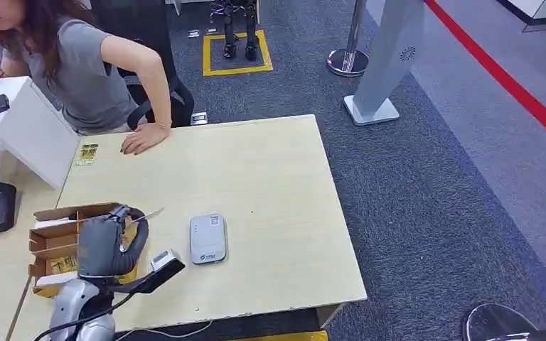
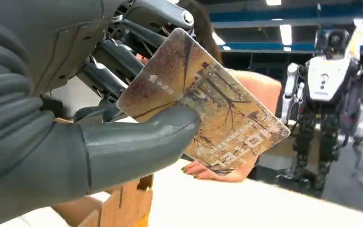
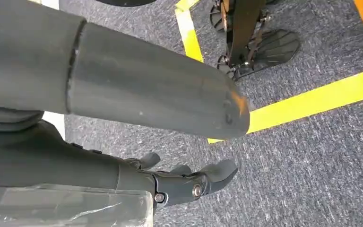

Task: Pass the card to the sensor for recognition and then transmit it.

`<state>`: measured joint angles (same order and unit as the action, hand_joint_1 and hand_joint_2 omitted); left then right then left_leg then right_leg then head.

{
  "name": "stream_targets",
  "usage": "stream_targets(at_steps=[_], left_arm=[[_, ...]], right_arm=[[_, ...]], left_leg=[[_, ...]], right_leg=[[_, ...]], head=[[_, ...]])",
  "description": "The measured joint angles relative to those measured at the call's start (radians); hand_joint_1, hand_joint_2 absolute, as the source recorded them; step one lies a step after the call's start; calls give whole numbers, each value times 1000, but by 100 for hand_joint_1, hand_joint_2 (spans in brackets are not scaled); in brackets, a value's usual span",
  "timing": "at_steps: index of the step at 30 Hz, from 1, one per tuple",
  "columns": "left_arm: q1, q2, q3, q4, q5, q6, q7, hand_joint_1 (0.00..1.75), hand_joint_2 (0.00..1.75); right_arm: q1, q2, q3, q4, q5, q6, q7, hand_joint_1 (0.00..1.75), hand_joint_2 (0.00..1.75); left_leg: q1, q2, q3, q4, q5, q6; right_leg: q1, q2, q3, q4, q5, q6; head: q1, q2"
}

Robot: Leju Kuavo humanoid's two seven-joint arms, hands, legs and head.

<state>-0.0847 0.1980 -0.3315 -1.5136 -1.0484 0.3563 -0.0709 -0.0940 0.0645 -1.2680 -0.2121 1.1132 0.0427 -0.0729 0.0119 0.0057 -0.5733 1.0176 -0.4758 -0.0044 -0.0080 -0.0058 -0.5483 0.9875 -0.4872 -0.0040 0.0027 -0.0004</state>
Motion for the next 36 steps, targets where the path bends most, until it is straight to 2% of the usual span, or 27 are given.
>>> stream_targets(at_steps=[6,9,17,22,29,36], left_arm=[[-26,1,-42,80,-69,30,31,175,175],[-38,1,-56,116,-138,52,57,175,175],[-92,-15,-125,263,-327,174,105,175,175],[-112,-23,-166,311,-431,245,133,175,175],[-134,-28,-200,344,-510,253,161,175,175],[-164,-28,-232,383,-522,249,201,175,175]], right_arm=[[-1,0,6,0,6,0,0,0,0],[-1,0,10,0,9,0,0,0,0],[-4,0,29,0,27,3,0,0,0],[-4,0,36,0,37,3,0,0,0],[-7,0,47,0,42,3,10,0,0],[-13,0,56,0,42,3,13,0,0]], left_leg=[[0,0,0,0,0,0],[0,0,0,0,0,0],[0,0,0,0,0,0],[0,0,0,0,0,0],[0,0,0,0,0,0],[0,0,0,0,0,0]], right_leg=[[0,0,0,0,0,0],[0,0,0,0,0,0],[0,0,0,0,0,0],[0,0,0,0,0,0],[0,0,0,0,0,0],[0,0,0,0,0,0]], head=[[0,0],[0,0],[0,0],[0,0],[0,0],[0,0]])
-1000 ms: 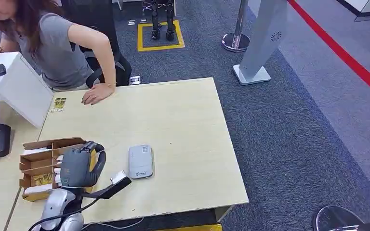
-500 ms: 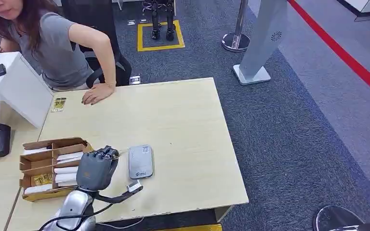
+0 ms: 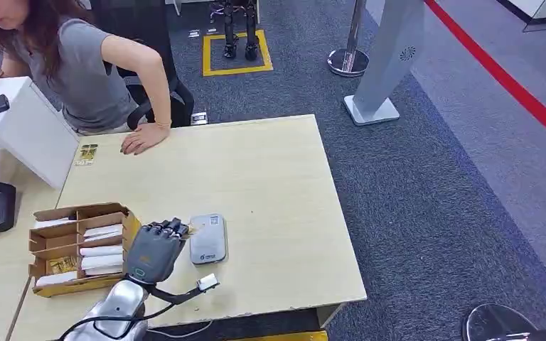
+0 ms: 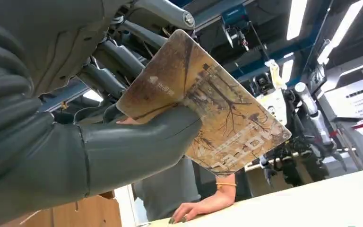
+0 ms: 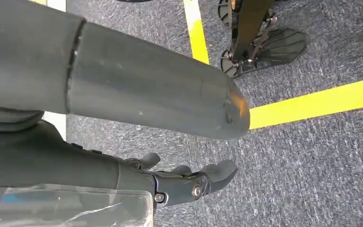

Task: Pass the card to the sensor for recognition and then transmit it.

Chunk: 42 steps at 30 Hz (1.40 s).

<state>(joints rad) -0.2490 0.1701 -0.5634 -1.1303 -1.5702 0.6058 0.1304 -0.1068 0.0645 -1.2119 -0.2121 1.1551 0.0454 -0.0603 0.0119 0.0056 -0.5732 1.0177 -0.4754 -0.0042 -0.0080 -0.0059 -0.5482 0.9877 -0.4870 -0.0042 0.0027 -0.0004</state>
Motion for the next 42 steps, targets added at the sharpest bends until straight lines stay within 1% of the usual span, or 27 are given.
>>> stream_targets(at_steps=[4,9,12,20,26,28,42], left_arm=[[-14,1,-21,18,0,-2,13,175,175],[-39,11,-61,40,0,-21,73,175,175],[-51,17,-77,52,0,-31,81,175,175],[-62,14,-87,95,0,-60,45,175,175],[-70,-3,-94,145,0,-92,10,175,175],[-72,-10,-96,154,2,-93,4,175,175],[-87,-31,-111,190,13,-104,-11,175,175]], right_arm=[[-2,0,0,0,0,0,0,0,0],[-4,0,2,0,-1,0,2,0,0],[-5,0,5,0,-2,0,3,0,0],[-6,0,7,0,0,0,6,0,0],[-7,0,13,0,8,-4,9,0,0],[-7,0,21,0,12,-4,12,0,0],[-8,0,26,0,5,-3,14,0,0]], left_leg=[[0,0,0,0,0,0],[0,0,0,0,0,0],[0,0,0,0,0,0],[0,0,0,0,0,0],[0,0,0,0,0,0],[0,0,0,0,0,0],[0,0,0,0,0,0]], right_leg=[[0,0,0,0,0,0],[0,0,0,0,0,0],[0,0,0,0,0,0],[0,0,0,0,0,0],[0,0,0,0,0,0],[0,0,0,0,0,0],[0,0,1,0,0,0]], head=[[0,0],[0,0],[0,0],[0,0],[0,0],[0,0],[0,0]])
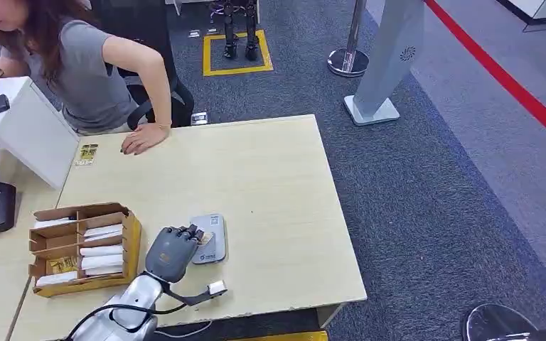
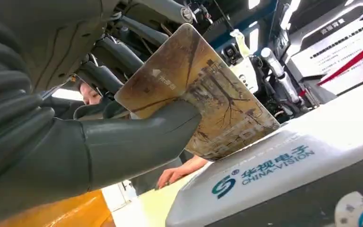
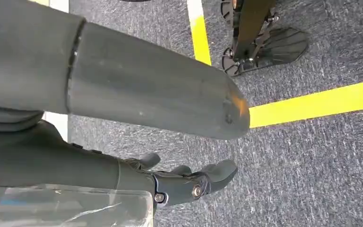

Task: Pass the card to the sensor for recognition and then transmit it.

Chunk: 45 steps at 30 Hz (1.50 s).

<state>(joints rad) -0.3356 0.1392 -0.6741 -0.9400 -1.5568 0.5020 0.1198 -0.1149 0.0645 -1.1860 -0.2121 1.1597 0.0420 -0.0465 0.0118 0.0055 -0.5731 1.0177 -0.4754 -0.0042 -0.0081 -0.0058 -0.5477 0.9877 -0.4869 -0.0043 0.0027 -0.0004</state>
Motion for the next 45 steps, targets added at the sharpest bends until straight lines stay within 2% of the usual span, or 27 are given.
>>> stream_targets(at_steps=[4,7,9,11,17,18,19,23,26,28,30,32,34,35,45], left_arm=[[0,-2,0,0,-6,27,12,175,175],[2,9,0,-7,-11,88,73,175,175],[2,30,0,-42,-12,127,140,175,175],[2,59,0,-90,-13,132,191,175,175],[14,128,12,-236,-13,134,211,175,175],[22,132,23,-269,-5,134,198,175,175],[34,132,47,-305,14,134,159,175,175],[70,117,191,-398,184,134,-65,175,175],[79,103,295,-413,409,134,-194,175,175],[82,101,350,-414,624,123,-274,175,175],[85,97,399,-414,844,86,-352,175,175],[87,92,457,-414,1043,14,-416,175,175],[87,87,509,-412,1173,-58,-451,175,175],[87,86,532,-410,1199,-71,-459,175,175],[50,97,701,-332,1339,-175,-476,175,175]], right_arm=[[0,0,0,0,-2,0,-1,0,0],[0,0,0,0,-5,-1,-1,0,0],[1,0,0,0,-8,-6,-2,0,0],[2,0,0,0,-8,-11,-4,0,0],[4,0,0,0,-13,-14,-10,0,0],[5,0,0,0,-15,-14,-10,0,0],[7,0,0,0,-17,-13,-11,0,0],[11,2,0,0,-21,-12,-16,0,0],[14,2,0,0,-22,-12,-17,0,0],[15,3,0,0,-25,-11,-17,0,0],[17,3,0,0,-26,-11,-17,0,0],[18,3,0,0,-27,-11,-17,0,0],[17,3,0,0,-28,-8,-19,0,0],[17,3,0,0,-28,-7,-19,0,0],[17,4,0,4,-19,0,-17,0,0]], left_leg=[[0,0,0,0,0,0],[0,0,0,0,0,0],[0,0,0,0,0,0],[0,0,0,0,0,0],[1,0,0,0,0,-1],[0,0,0,0,0,-1],[0,0,0,0,0,-1],[0,0,0,0,0,-1],[0,0,0,0,1,-1],[1,0,0,0,1,-1],[1,0,0,0,1,-1],[1,0,0,0,1,-2],[1,0,0,0,1,-2],[1,0,0,0,1,-2],[1,0,0,0,2,-2]], right_leg=[[0,0,0,0,0,0],[0,0,0,0,0,0],[0,0,0,0,0,0],[0,0,0,0,0,0],[1,0,0,1,0,0],[0,0,0,1,0,0],[0,0,0,1,0,0],[0,0,0,1,0,0],[0,0,0,1,0,0],[0,0,0,1,0,0],[1,0,0,1,0,0],[1,0,0,1,0,0],[1,0,0,1,0,0],[1,0,0,1,0,0],[1,0,0,1,0,0]], head=[[0,0],[0,0],[0,0],[0,0],[0,0],[0,0],[0,0],[0,0],[0,0],[0,0],[0,0],[0,0],[0,0],[0,0],[0,0]])
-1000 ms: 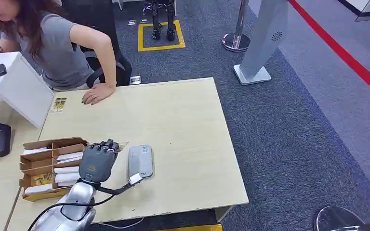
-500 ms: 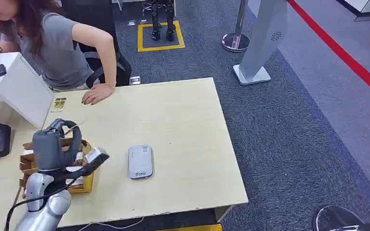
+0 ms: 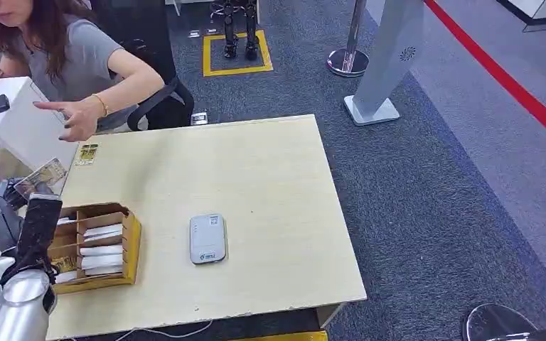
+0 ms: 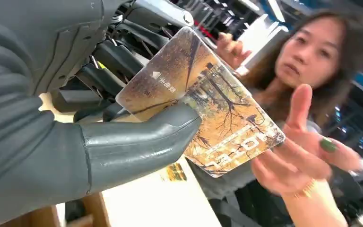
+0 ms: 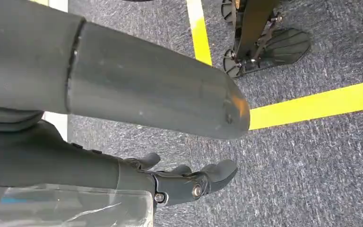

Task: Pass the card to the sensor for recognition and then transmit it.

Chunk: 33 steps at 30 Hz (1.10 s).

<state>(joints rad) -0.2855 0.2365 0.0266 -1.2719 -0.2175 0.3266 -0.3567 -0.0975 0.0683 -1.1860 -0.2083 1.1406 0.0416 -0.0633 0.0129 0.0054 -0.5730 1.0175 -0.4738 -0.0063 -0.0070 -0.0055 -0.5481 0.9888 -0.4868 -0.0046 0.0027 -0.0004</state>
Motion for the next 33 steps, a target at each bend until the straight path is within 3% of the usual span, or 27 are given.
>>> stream_targets(at_steps=[6,18,20,21,22,33], left_arm=[[-20,12,49,44,19,-18,-3,175,175],[-48,16,73,86,22,-25,-5,171,175],[-50,16,73,91,22,-26,-5,147,175],[-51,16,73,93,22,-26,-5,26,175],[-51,16,73,95,22,-26,-5,0,175],[-36,7,74,91,5,-19,-19,0,175]], right_arm=[[0,0,0,2,1,0,0,0,0],[0,3,2,3,3,3,0,0,0],[0,3,2,3,3,3,0,0,0],[0,3,3,3,3,3,0,0,0],[0,4,4,3,3,3,0,0,0],[0,6,5,3,-3,1,0,0,0]], left_leg=[[0,0,0,0,0,0],[0,0,0,0,0,0],[0,0,0,0,0,0],[0,1,0,0,0,0],[0,1,0,0,0,0],[0,1,0,0,0,0]], right_leg=[[0,0,0,0,0,0],[0,0,0,0,0,-1],[0,0,0,0,1,-1],[0,0,0,0,1,-1],[0,0,0,0,1,-1],[0,1,0,0,1,-1]], head=[[0,0],[0,0],[0,0],[0,0],[0,0],[0,0]])
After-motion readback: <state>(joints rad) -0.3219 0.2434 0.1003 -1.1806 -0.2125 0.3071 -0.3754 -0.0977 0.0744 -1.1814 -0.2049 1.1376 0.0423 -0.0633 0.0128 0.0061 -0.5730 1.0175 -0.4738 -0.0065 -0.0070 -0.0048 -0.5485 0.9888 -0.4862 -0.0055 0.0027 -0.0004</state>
